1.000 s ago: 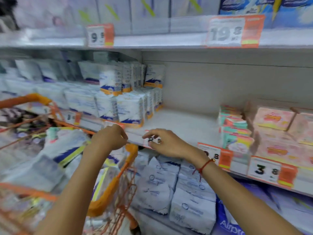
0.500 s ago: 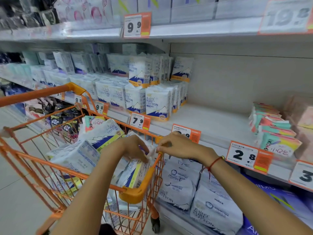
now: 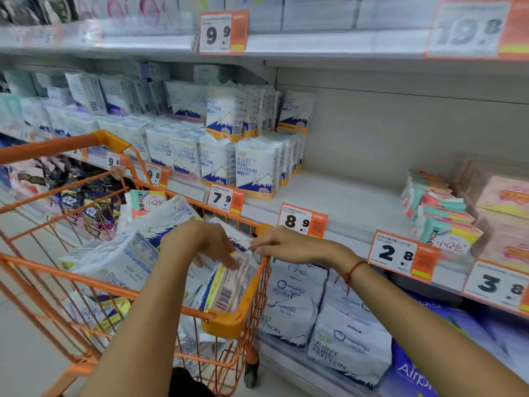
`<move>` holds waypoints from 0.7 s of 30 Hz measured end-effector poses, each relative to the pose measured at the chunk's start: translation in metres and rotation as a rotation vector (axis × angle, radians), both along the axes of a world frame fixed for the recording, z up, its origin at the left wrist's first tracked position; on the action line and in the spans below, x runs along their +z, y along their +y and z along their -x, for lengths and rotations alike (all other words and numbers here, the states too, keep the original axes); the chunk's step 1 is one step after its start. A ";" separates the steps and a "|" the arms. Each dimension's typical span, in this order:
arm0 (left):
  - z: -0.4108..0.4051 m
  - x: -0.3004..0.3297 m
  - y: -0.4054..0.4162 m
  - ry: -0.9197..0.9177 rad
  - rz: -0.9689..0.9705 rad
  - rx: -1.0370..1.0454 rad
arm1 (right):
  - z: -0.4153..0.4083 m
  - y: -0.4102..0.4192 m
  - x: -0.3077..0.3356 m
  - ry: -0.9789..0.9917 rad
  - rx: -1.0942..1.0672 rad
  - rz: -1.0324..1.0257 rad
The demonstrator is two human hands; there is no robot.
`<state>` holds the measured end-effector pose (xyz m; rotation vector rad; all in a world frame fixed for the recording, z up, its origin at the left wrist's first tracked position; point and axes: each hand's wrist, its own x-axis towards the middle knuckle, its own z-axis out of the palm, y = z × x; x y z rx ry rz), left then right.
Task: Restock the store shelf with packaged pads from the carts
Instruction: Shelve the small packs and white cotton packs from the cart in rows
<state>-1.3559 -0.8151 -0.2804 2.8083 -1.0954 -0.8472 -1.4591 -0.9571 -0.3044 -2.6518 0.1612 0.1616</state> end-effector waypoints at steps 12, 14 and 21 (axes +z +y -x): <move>0.011 0.020 0.004 -0.032 0.217 0.160 | 0.002 0.006 -0.010 -0.058 -0.067 0.101; 0.010 0.016 0.002 -0.110 0.228 0.246 | 0.000 0.012 -0.011 -0.142 -0.142 0.099; 0.007 0.018 0.011 0.098 0.341 0.288 | -0.004 0.019 -0.013 -0.385 -0.254 -0.144</move>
